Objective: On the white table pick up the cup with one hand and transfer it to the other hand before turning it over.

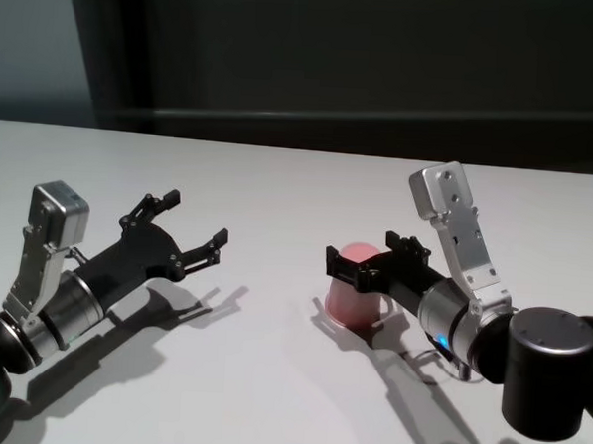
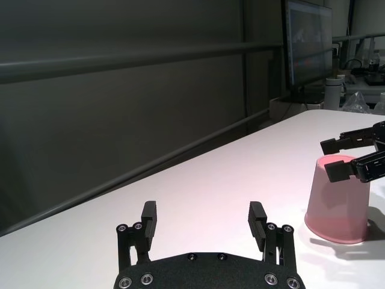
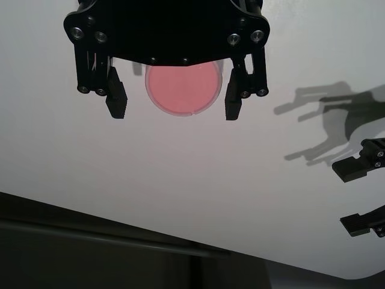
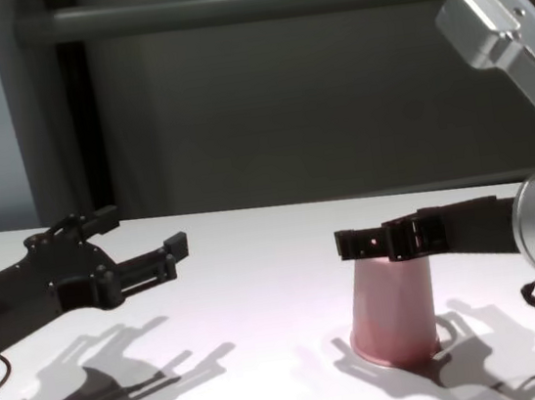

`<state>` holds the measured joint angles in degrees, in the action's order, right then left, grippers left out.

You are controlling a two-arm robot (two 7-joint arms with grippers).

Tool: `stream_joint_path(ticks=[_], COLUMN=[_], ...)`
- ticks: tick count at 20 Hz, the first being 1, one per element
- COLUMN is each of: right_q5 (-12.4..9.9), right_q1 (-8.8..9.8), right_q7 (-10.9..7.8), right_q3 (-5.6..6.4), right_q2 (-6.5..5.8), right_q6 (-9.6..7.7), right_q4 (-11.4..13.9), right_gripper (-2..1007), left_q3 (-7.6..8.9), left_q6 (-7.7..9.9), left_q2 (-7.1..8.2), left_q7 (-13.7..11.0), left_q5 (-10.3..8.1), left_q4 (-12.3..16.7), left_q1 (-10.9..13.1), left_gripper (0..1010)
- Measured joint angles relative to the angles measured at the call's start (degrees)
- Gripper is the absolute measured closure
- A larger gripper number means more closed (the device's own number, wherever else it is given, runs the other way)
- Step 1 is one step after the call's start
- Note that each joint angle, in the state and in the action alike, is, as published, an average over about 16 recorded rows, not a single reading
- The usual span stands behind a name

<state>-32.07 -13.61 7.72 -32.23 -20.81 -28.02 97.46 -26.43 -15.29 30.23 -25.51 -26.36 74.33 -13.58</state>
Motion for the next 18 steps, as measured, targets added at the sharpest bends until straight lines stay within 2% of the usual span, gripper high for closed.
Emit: stream_joint_path(ticks=[6, 10, 18], right_q5=[1.8, 2.8, 4.1], right_q1=[0.36, 0.79, 2.46], right_q7=[-0.06, -0.25, -0.41], right_q3=[1.00, 2.00, 5.53], right_q2=[0.42, 0.70, 0.97], right_q6=[2.03, 4.22, 10.09], right_q4=[1.7, 2.7, 3.1], right_gripper=[5, 5, 5], left_q3=[0.00, 0.00, 0.00], left_q6=[0.00, 0.00, 0.00], left_q2=[0.00, 0.00, 0.00], left_q7=[0.0, 0.0, 0.0], left_q5=[0.00, 0.00, 0.00], left_q4=[0.0, 0.0, 0.0], left_q1=[0.0, 0.0, 0.0], left_gripper=[7, 7, 7])
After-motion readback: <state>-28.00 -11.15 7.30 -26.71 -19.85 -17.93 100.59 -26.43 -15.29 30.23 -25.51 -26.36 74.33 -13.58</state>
